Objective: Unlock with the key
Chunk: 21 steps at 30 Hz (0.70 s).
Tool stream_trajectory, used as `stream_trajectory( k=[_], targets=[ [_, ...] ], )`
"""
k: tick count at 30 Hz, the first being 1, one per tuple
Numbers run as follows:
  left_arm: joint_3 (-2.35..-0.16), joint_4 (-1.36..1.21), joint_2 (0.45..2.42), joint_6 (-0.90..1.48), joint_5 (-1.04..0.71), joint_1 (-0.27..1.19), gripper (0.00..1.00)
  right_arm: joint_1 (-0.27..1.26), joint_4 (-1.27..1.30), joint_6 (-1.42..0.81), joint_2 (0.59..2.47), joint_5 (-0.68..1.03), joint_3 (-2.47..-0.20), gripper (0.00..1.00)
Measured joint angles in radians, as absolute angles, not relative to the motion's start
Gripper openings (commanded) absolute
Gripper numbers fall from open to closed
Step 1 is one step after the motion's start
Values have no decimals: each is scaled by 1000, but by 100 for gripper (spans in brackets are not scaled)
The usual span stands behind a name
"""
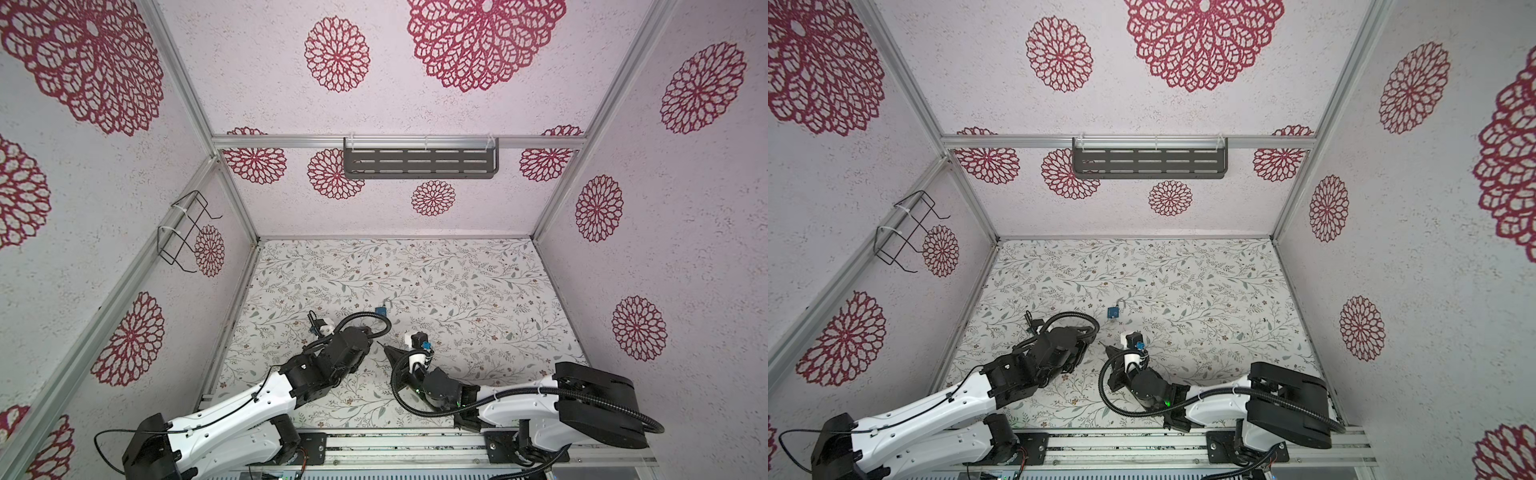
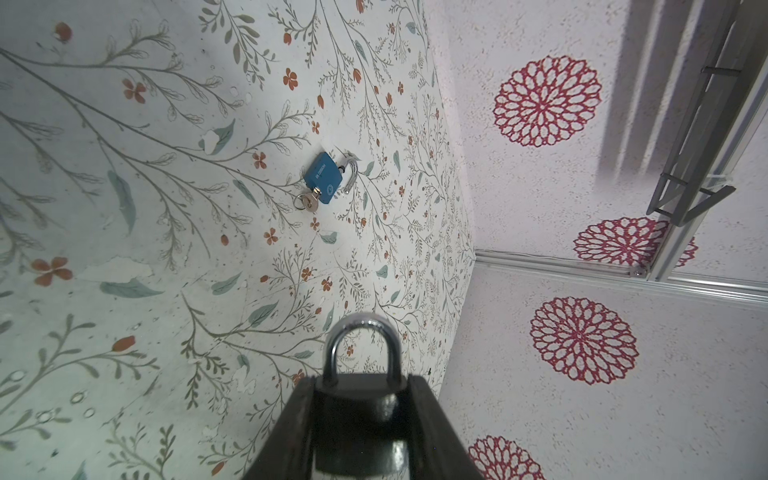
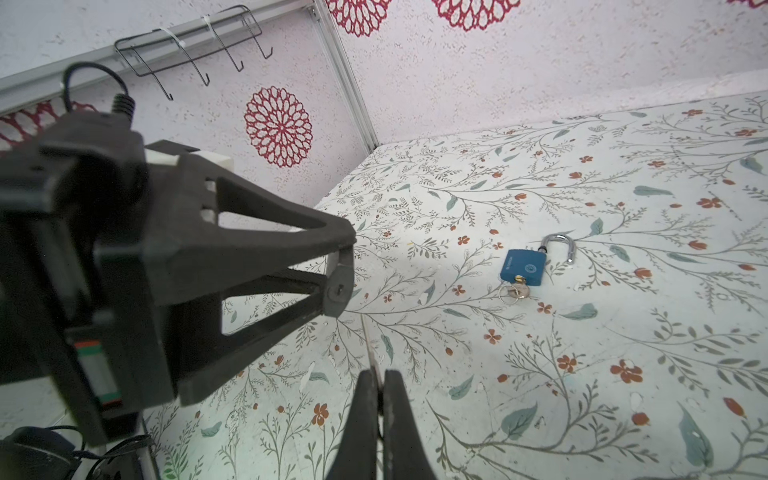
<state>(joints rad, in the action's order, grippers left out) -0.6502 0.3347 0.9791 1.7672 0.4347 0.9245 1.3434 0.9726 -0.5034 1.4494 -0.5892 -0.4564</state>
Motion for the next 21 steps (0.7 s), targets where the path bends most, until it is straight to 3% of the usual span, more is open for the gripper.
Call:
stream_trajectory(
  k=[21],
  targets=[
    [-649, 334, 973, 1767, 431, 925, 6, 1335, 975, -471, 1468, -579, -503, 0]
  ],
)
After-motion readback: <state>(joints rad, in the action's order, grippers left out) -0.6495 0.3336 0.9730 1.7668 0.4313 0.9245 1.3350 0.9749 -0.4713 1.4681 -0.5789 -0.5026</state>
